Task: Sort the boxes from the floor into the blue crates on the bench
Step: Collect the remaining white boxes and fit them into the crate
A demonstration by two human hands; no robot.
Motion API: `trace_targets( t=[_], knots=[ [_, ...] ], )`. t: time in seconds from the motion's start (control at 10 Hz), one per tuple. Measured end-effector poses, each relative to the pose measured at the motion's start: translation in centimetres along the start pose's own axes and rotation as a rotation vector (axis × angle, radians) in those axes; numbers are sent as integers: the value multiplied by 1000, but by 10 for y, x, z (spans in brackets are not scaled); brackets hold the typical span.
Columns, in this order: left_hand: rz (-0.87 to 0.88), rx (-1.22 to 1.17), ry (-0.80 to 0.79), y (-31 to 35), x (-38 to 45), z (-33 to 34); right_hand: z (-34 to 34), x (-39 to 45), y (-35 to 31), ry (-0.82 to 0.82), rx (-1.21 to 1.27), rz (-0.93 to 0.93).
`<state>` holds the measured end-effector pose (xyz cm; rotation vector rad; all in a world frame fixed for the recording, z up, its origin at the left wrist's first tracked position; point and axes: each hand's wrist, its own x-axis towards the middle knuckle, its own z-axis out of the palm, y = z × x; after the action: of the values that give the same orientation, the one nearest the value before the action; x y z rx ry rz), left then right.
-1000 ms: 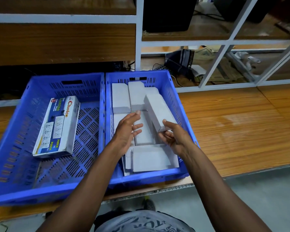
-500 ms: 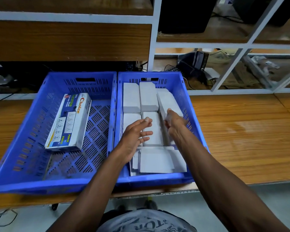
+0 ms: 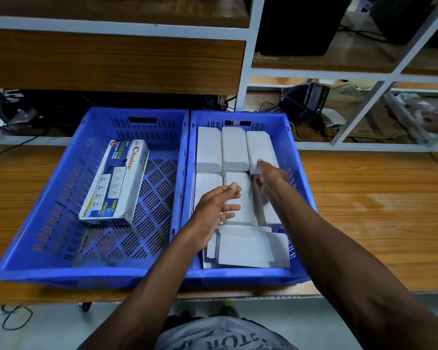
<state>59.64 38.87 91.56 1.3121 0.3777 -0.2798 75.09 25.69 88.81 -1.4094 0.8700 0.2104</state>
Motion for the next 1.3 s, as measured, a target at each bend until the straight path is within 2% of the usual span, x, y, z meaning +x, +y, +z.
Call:
trace_targets(
  t=[0.1,0.3,0.8,1.0,1.1,1.2,1.3],
  knots=[
    [-13,1,-1,-2,1,0,1,15,0,13,-64,-14],
    [-28,20,-1,-2,3,-1,-6,20,-12,-111,-160,-71],
    [-64,104,-4,-4,13,1,-7,49,-5,-190,-71,-39],
    [-67,158,-6,-5,14,-1,-8,55,-2,-161,51,8],
    [-39,267,-9,-8,12,-3,-14,10,-7,-69,121,88],
    [32,489,-47,-11,9,-7,-27,-12,0,-279,-23,152],
    [-27,764,-129,-15,9,-10,-58,-31,8,-465,-377,69]
  ],
)
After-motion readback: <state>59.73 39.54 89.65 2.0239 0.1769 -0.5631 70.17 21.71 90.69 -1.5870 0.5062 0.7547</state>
